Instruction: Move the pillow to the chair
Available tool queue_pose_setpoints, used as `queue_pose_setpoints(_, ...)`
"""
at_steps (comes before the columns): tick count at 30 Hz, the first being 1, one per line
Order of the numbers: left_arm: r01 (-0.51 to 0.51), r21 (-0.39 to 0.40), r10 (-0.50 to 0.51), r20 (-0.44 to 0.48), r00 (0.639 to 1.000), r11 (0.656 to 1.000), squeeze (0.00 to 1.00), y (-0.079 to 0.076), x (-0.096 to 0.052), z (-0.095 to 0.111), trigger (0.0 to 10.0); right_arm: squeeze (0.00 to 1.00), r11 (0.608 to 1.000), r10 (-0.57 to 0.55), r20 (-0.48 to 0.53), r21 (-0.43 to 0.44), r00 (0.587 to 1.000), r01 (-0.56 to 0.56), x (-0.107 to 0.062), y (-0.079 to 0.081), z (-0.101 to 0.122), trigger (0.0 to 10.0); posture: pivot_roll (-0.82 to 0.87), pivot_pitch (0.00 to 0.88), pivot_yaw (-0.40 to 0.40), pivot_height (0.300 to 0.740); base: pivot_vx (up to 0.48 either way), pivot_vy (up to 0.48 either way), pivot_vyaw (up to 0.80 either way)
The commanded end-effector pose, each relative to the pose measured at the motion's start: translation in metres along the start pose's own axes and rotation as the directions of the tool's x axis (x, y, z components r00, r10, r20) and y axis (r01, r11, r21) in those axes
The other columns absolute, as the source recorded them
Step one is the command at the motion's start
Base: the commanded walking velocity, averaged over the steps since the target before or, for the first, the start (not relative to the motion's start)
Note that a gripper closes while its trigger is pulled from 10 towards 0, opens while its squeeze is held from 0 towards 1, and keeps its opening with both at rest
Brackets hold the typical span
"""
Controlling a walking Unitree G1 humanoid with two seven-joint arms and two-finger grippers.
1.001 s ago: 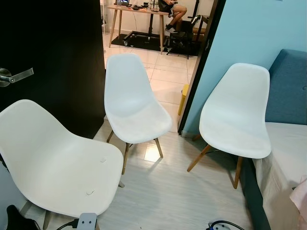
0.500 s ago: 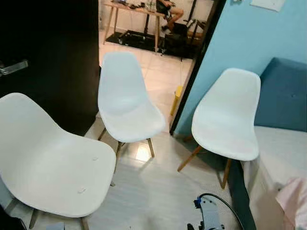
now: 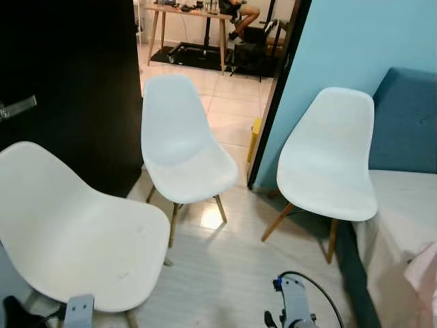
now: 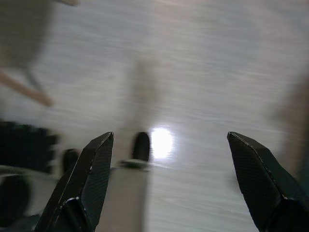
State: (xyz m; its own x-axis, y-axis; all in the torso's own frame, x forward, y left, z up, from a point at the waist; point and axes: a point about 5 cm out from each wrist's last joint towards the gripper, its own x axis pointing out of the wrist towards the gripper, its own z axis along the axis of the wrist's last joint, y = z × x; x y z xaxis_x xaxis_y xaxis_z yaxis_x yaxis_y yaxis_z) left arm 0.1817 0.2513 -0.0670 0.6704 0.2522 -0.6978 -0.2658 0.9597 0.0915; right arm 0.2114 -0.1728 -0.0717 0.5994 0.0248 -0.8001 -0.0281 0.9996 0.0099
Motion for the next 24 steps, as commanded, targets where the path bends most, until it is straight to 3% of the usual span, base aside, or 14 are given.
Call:
queue_pose_setpoints(1, 0.001, 0.025, -0.001, -0.006, 1.0, 1.0, 0.0, 0.002, 0.001, 0.003, 10.0, 0.0, 1.0, 0.003, 0.006, 0.014, 1.0, -0.003, 0.001, -0.001, 0.005, 10.0, 0.07, 0.0, -0.043, 0.74, 0.0, 0.0, 0.0)
queue_pose_setpoints(9, 0.002, -0.025, -0.001, 0.036, 0.999, 1.0, 0.0, -0.004, 0.008, 0.025, 10.0, 0.0, 0.998, 0.009, 0.057, -0.059, 0.998, -0.006, 0.003, 0.006, 0.024, 10.0, 0.06, 0.0, -0.058, 0.74, 0.0, 0.0, 0.0)
queue_pose_setpoints(11, 0.006, -0.066, -0.003, 0.053, 0.999, 0.998, 0.0, -0.008, 0.011, 0.035, 10.0, 0.0, 0.993, 0.013, 0.11, -0.121, 0.994, 0.001, 0.004, 0.007, 0.044, 10.0, 0.05, 0.0, -0.071, 0.74, 0.0, 0.0, 0.0)
queue_pose_setpoints(20, 0.066, -0.125, -0.05, 0.127, 0.991, 0.99, 0.0, -0.019, 0.014, 0.057, 10.0, 0.0, 0.989, 0.034, 0.16, -0.148, 0.986, -0.01, 0.004, 0.006, 0.068, 10.0, 0.04, 0.0, -0.084, 0.74, 0.0, 0.0, 0.0)
queue_pose_setpoints(24, 0.087, -0.098, -0.069, 0.17, 0.983, 0.991, 0.0, -0.021, 0.015, 0.067, 10.0, 0.0, 0.988, 0.007, 0.189, -0.152, 0.982, 0.023, 0.003, 0.004, 0.08, 10.0, 0.04, 0.0, -0.09, 0.74, 0.0, 0.0, -0.79)
